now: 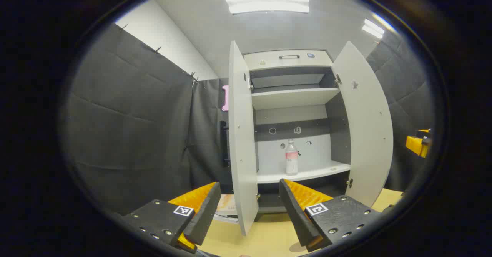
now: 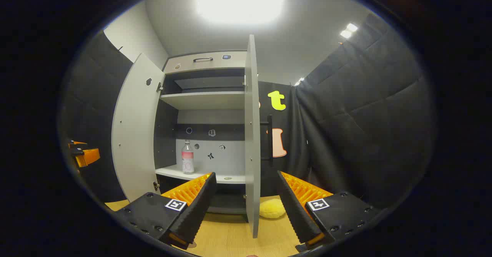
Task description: Grasp the bottle in the cabinet with the left hand and place it on the coaster, then close the right door with the right hand and the left door with the left hand.
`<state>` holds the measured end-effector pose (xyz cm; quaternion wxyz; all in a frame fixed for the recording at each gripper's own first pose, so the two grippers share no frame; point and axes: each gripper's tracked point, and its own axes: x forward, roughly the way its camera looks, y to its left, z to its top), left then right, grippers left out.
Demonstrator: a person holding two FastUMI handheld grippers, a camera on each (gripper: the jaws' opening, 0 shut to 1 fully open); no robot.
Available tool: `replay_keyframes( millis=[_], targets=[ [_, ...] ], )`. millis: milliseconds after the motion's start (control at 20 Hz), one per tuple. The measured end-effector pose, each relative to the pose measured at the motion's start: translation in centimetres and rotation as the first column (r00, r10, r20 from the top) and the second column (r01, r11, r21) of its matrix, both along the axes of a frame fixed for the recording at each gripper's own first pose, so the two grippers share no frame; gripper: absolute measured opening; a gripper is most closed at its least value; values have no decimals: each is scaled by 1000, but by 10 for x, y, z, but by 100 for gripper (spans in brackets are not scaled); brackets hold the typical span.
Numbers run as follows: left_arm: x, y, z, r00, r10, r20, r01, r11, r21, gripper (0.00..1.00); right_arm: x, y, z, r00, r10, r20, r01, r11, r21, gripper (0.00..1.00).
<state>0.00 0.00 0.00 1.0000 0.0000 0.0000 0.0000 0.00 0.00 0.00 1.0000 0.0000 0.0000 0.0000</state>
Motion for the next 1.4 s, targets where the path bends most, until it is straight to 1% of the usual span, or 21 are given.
replay_keyframes(
  millis=[350,700,800,850,1050,1150,1250,1300,1350,1400],
  targets=[
    [2,0,-2,1000,9,-9,-9,1000,1,90,5,-6,-5,1000,13,-10,-13,1000,-3,98],
    [0,-4,5,1000,0,-13,0,1000,-2,90,8,-16,-11,1000,22,-19,-23,1000,-11,98],
    [2,-12,9,1000,-11,-13,11,1000,-9,90,7,-19,-12,999,37,-19,-37,999,-15,96],
    [7,-21,9,1000,-17,-12,17,1000,-11,90,6,-18,-13,998,53,-19,-53,999,-11,98],
    [15,-42,18,1000,-22,10,22,1000,-12,90,3,-28,-20,996,88,-26,-88,996,-10,98],
    [21,-56,25,999,-38,25,38,999,-16,90,1,-32,-25,994,110,-28,-110,994,-8,98],
    [26,-66,32,999,-43,31,43,999,-19,89,1,-42,-30,994,108,-31,-108,994,-11,98],
    [31,-70,34,998,-49,35,50,998,-26,96,0,-46,-34,994,103,-41,-103,995,-4,98],
    [38,-76,36,998,-58,38,59,998,-34,96,-1,-48,-35,994,100,-42,-100,995,8,99],
    [46,-81,37,997,-67,39,68,997,-39,89,-2,-51,-35,994,98,-40,-98,995,17,98]
  ],
)
